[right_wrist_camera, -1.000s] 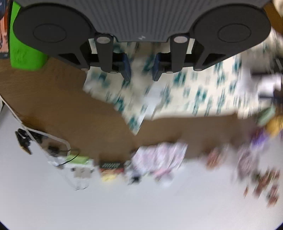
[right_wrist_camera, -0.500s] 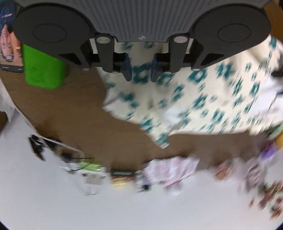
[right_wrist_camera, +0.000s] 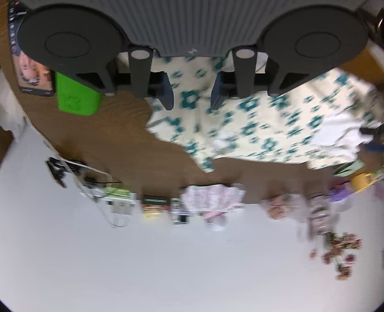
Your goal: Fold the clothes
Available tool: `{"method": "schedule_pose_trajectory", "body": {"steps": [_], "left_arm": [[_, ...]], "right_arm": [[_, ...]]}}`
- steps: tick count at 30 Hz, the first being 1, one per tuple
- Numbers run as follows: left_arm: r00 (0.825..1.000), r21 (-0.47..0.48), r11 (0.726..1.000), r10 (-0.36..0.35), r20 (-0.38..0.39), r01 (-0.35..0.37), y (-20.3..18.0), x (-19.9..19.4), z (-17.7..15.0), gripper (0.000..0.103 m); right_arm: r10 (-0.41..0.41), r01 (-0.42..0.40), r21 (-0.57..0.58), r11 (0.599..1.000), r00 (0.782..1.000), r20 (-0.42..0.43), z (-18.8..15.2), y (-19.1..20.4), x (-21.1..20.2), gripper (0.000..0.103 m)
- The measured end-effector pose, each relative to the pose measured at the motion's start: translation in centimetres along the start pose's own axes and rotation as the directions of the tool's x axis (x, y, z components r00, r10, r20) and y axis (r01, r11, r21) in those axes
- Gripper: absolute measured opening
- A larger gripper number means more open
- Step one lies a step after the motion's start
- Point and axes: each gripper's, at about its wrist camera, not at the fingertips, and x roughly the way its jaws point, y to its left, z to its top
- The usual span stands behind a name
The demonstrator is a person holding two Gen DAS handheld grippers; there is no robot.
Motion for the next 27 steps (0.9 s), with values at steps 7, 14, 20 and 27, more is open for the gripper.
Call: {"method": "schedule_pose_trajectory", "body": {"steps": [7,14,20,27], "left_arm": [[0.999,0.03,0.999,0.044,-0.022,-0.043,-2.3,-0.4,-1.6,0.076],[1.0,0.123,0.992,0.025,0.004,-0.025,-4.7,-0.6,-1.9,0.077],[0.999,0.08,0.995,0.054,0.007,-0.055,-4.3,-1.4,-3.1,0.079],[0.996,0.001,0.996,0.084,-0.021,-0.084,-2.5,-2.2,-6.1,0.079]], "right_arm": [[0.074,-0.074,-0.034,0.997,0.997,0.002,-1.1,1.6,-1.3,0.056],[0.127,-0.127,-0.055,0.99,0.992,-0.002,-1.9,2.7,-2.4,0.065],[0.148,-0.148,-0.058,0.987,0.989,0.002,-2.1,2.6,-3.0,0.065],[0.183,-0.182,-0.092,0.979,0.983,0.0,-2.1,3.1,-3.3,0.065]]}}
